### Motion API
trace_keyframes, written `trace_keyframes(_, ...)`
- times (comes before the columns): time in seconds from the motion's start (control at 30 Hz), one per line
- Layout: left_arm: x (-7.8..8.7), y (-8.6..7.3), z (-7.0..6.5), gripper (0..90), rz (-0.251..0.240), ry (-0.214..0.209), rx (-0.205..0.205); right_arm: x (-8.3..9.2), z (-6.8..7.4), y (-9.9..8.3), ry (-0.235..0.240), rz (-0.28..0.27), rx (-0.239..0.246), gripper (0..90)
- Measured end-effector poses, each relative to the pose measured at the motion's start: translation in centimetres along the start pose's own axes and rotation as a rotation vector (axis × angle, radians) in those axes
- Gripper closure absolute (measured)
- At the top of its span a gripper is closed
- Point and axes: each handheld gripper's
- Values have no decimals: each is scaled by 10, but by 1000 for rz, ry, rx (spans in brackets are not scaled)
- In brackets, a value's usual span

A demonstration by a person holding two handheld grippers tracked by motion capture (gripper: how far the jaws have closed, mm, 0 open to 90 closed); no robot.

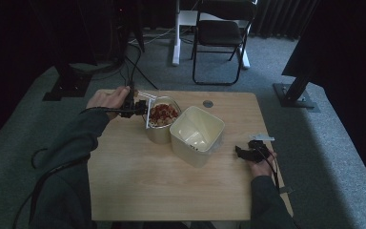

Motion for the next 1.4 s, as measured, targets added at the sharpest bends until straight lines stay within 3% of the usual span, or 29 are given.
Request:
trace_keyframes(0.17, 0, -1, 3, 433, -2, -10, 38, 0, 0, 0, -1, 0, 1, 253)
trace_keyframes(0.23, 0, -1, 6, 433, -6, -28, 88, 0, 0, 0, -1, -1, 2, 253)
trace_keyframes(0.43, -1, -1, 12, 433, -23, -101, 300, 0, 0, 0, 0, -1, 2, 253)
trace_keyframes(0.63, -3, 0, 16, 433, -43, -160, 452, 0, 0, 0, -1, -1, 2, 253)
trace_keyframes(0.73, -1, 3, 17, 433, -57, -185, 491, 0, 0, 0, -1, -1, 1, 253)
trace_keyframes(0.8, 0, 5, 19, 432, -68, -208, 538, 0, 0, 0, -1, 0, 0, 253)
trace_keyframes(1.03, 0, 8, 27, 432, -115, -330, 750, 0, 0, 0, 0, -1, 2, 253)
trace_keyframes(1.3, -1, 8, 36, 431, -207, -475, 1000, 0, 0, 0, 0, 0, 3, 253)
trace_keyframes(1.4, -2, 7, 38, 430, -223, -499, 1041, 0, 0, 0, 0, 0, 3, 253)
Point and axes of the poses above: each handheld gripper's, and its own axes: x roughly backward along the jaws, y roughly out of its top, z roughly to its left, and after that the axes turned 9 degrees about x, right-handed
